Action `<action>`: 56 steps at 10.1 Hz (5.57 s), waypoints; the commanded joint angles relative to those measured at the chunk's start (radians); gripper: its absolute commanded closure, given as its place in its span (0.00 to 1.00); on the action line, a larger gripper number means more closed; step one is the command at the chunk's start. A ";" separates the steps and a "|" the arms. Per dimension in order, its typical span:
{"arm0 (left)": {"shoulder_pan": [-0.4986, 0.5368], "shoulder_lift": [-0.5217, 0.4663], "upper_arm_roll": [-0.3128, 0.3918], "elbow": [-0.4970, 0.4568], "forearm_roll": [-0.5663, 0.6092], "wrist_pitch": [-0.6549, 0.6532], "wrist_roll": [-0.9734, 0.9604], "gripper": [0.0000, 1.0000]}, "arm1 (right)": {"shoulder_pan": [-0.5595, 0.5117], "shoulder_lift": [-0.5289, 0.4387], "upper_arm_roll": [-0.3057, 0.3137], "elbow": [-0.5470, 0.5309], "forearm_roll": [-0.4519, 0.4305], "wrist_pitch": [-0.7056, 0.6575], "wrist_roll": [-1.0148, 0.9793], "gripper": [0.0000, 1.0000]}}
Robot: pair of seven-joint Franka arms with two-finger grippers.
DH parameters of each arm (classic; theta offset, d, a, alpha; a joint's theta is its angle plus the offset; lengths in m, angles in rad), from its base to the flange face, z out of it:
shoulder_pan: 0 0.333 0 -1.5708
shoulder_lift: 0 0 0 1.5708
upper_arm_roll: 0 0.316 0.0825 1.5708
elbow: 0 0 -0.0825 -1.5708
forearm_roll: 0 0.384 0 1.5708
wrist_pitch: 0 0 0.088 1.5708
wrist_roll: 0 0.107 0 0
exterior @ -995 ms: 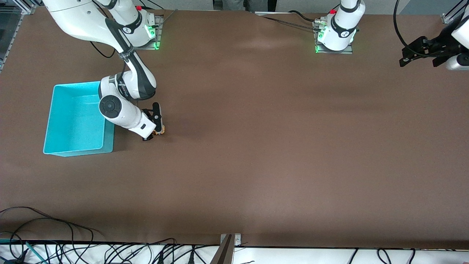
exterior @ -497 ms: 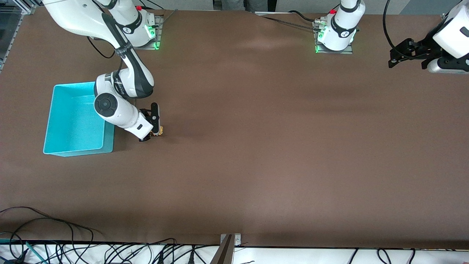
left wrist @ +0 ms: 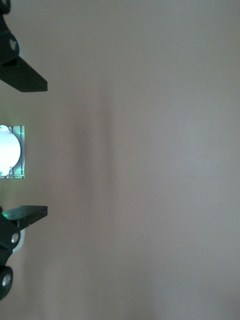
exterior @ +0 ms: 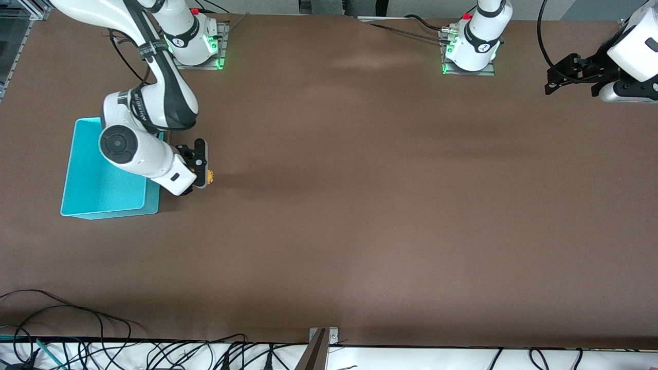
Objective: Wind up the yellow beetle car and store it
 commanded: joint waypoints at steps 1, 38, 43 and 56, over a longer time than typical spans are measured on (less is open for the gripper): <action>0.005 0.019 0.000 0.041 -0.019 -0.028 -0.010 0.00 | -0.002 -0.074 -0.035 0.012 0.015 -0.053 -0.005 1.00; 0.015 0.025 0.006 0.069 -0.037 -0.025 0.002 0.00 | -0.053 0.149 -0.480 -0.262 0.218 0.366 -0.589 1.00; 0.015 0.025 0.006 0.069 -0.037 -0.025 0.002 0.00 | -0.051 0.157 -0.479 -0.253 0.228 0.364 -0.602 0.68; 0.025 0.025 0.006 0.069 -0.036 -0.025 0.005 0.00 | -0.024 0.165 -0.474 -0.091 0.226 0.191 -0.498 0.00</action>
